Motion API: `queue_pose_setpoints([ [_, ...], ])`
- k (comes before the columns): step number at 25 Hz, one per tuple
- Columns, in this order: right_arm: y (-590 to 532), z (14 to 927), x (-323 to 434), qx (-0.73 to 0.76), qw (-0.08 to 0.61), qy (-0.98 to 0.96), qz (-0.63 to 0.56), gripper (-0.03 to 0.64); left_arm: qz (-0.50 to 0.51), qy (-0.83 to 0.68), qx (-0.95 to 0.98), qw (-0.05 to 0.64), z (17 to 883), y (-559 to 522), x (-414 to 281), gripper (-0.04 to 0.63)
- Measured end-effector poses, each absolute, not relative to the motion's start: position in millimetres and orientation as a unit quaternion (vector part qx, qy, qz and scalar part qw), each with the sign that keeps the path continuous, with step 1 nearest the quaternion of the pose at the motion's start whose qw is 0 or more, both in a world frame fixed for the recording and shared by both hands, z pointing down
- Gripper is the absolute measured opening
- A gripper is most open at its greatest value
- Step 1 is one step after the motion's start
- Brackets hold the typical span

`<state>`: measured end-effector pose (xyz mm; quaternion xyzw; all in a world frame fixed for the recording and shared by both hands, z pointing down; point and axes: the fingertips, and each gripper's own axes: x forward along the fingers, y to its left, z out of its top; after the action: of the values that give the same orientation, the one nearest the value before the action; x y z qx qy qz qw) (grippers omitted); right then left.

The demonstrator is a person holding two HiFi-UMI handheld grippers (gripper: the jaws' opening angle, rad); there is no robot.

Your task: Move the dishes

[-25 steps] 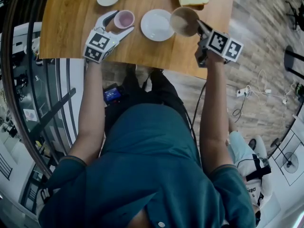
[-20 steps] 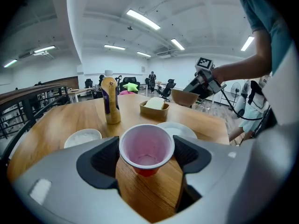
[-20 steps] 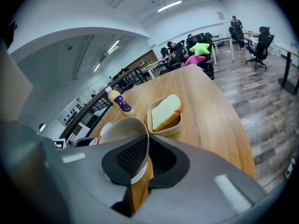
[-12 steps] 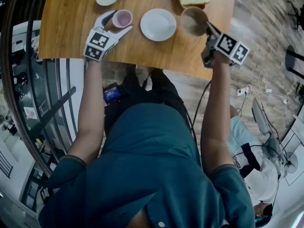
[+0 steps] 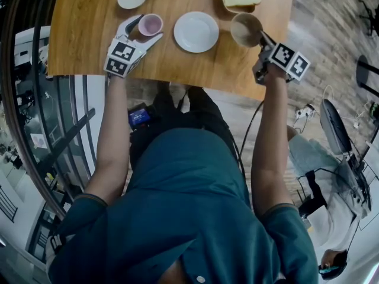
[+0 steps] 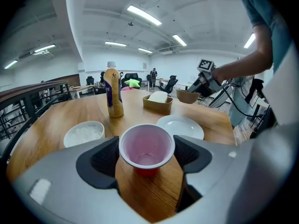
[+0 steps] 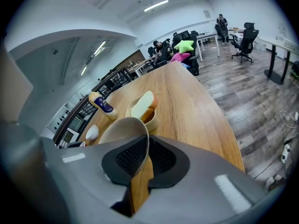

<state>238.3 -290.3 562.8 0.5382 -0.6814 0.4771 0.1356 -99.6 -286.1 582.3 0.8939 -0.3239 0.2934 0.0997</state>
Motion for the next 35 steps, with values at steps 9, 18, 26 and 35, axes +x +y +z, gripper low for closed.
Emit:
queue_pose_setpoints([
  [9, -280, 591, 254, 0.553, 0.142, -0.656, 0.495, 0.028, 0.291, -0.315, 0.898, 0.100, 580, -285, -98, 0.365],
  [18, -271, 609, 261, 0.566, 0.142, -0.636, 0.505, 0.028, 0.286, -0.303, 0.904, 0.097, 576, -282, -97, 0.377],
  [26, -269, 616, 266, 0.579, 0.144, -0.629, 0.498, 0.028, 0.278, -0.295, 0.909, 0.098, 567, -282, -93, 0.385],
  [35, -268, 613, 270, 0.587, 0.161, -0.631, 0.480, 0.029, 0.266, -0.292, 0.914, 0.089, 548, -282, -91, 0.380],
])
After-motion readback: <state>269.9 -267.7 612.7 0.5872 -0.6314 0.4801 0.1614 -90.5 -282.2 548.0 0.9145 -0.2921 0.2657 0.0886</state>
